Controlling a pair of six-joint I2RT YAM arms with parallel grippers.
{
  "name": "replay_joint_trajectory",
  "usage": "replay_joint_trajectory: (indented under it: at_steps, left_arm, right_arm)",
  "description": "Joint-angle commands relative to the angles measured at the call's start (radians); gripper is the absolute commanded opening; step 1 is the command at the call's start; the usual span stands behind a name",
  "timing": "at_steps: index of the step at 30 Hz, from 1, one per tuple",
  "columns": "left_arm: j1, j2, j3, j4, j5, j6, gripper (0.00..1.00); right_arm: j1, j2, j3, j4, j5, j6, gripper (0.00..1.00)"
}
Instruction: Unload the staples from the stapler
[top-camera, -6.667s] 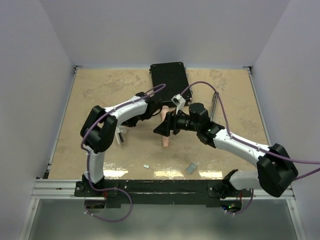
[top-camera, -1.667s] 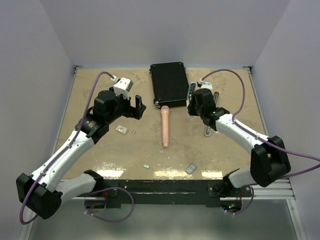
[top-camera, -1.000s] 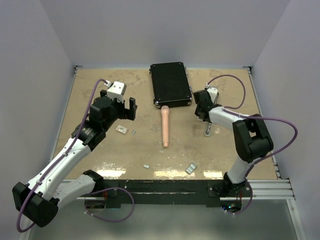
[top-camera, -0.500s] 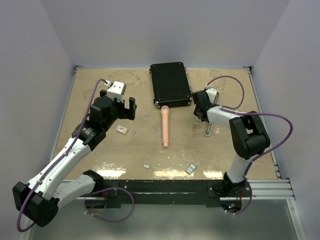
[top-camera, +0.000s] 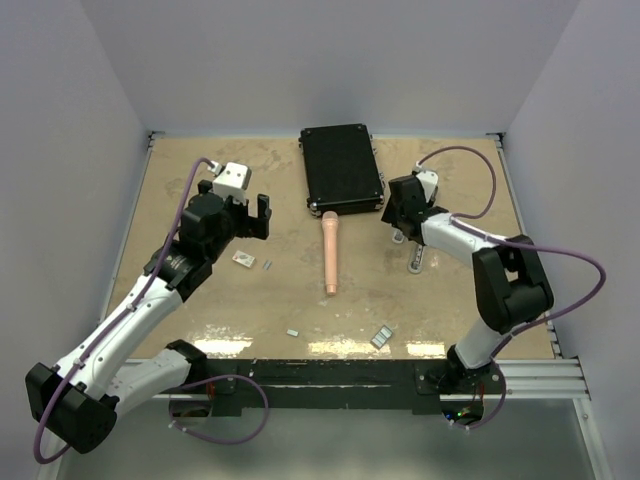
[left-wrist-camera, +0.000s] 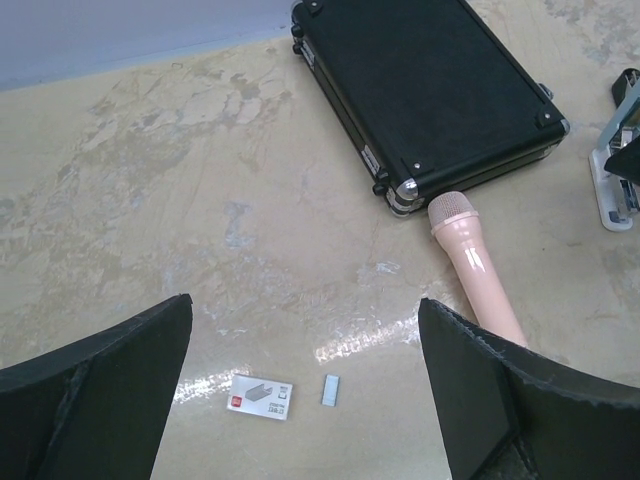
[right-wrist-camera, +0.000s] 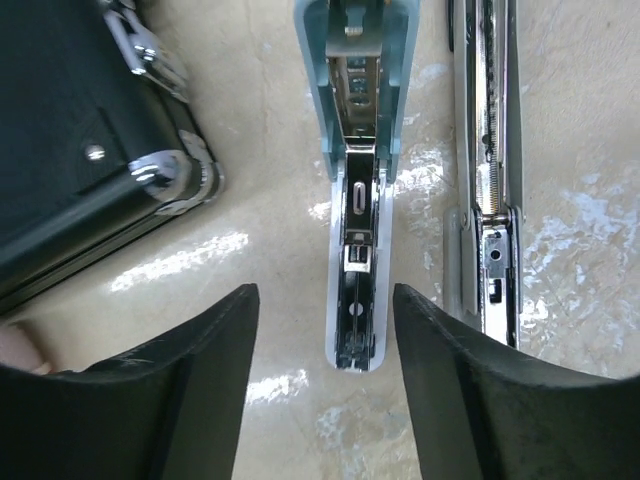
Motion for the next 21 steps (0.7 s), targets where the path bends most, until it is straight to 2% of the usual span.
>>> replay_joint_trajectory:
  at_steps: [1,6,10,13,16,18,21]
  left_arm:
    - [0.000,0.005,-0.010,0.038,-0.027,0.027,1.00]
    - [0.000,0.008,-0.010,0.036,-0.038,0.029,1.00]
    - [0.000,0.006,-0.008,0.036,-0.044,0.029,1.00]
    - [0.000,0.006,-0.014,0.039,-0.055,0.029,1.00]
    - [0.000,0.009,-0.013,0.036,-0.067,0.031,1.00]
    - [0.000,0.011,-0.010,0.030,-0.073,0.032,1.00]
    - [0.000,0.011,-0.010,0.022,-0.076,0.031,1.00]
  right_arm:
    - [-0.001,-0.114,0.021,-0.055,-0.062,-0.007,0.63]
    - [0.000,-0.252,-0.015,-0.159,-0.167,-0.025,0.71]
    - [0.015,-0.347,-0.045,-0.297,-0.309,-0.014,0.74]
    - [0.029,-0.460,-0.097,-0.368,-0.343,0.012,0.76]
    - [0.028,-0.572,-0.152,-0.444,-0.398,0.052,0.86]
    - [0.035,-0.625,-0.190,-0.472,-0.440,0.097,0.98]
    - [0.045,-0.691,-0.226,-0.532,-0.446,0.137,0.98]
